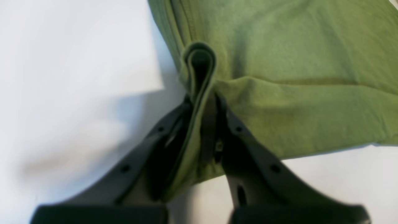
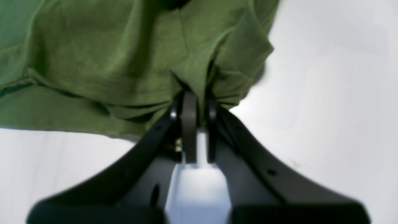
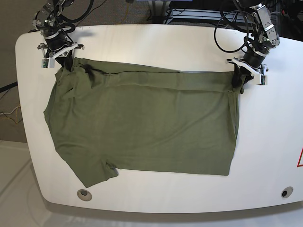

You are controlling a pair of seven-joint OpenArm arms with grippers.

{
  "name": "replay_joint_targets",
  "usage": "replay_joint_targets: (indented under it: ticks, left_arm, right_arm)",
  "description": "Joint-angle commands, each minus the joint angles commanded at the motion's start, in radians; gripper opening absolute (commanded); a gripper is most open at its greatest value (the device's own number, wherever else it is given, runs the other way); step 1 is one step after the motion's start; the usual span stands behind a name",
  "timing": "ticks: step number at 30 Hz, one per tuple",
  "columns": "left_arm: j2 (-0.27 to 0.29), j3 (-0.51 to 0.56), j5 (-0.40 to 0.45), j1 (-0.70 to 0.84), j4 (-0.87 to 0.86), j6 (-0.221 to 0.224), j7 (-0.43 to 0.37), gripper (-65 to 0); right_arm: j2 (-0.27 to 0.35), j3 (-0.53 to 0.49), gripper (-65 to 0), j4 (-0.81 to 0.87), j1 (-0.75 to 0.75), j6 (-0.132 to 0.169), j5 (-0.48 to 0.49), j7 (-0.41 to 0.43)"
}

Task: Fold the T-shirt properly
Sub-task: 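Drag the shirt further by its folded edge with both grippers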

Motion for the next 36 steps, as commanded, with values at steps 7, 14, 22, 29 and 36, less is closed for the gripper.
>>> replay_joint_targets:
  ticks: [7, 14, 22, 29, 36]
  left_arm:
    - [-0.032, -0.002, 0.0, 0.049, 0.006, 0.0, 0.0, -63.3]
    - [-0.035, -0.003, 0.0, 0.094, 0.006, 0.0, 0.0, -63.3]
    - [-0.035, -0.072, 0.002, 0.13, 0.006, 0.0, 0.0, -63.3]
    - [-0.038, -0.112, 0.002, 0.169, 0.006, 0.0, 0.0, -63.3]
    - [-0.057, -0.137, 0.002, 0.203, 0.006, 0.0, 0.0, -63.3]
  right_arm:
    - [0.002, 0.009, -61.0, -0.008, -0.052, 0.0, 0.0, 0.069]
    - [0.002, 0.009, -61.0, -0.006, -0.094, 0.0, 0.0, 0.135]
    - [0.002, 0.009, -61.0, -0.006, -0.11, 0.0, 0.0, 0.144]
    - [0.003, 0.009, -61.0, -0.006, -0.114, 0.0, -0.017, 0.146]
    - [-0.005, 0.009, -61.0, -0.006, -0.114, 0.0, -0.121, 0.147]
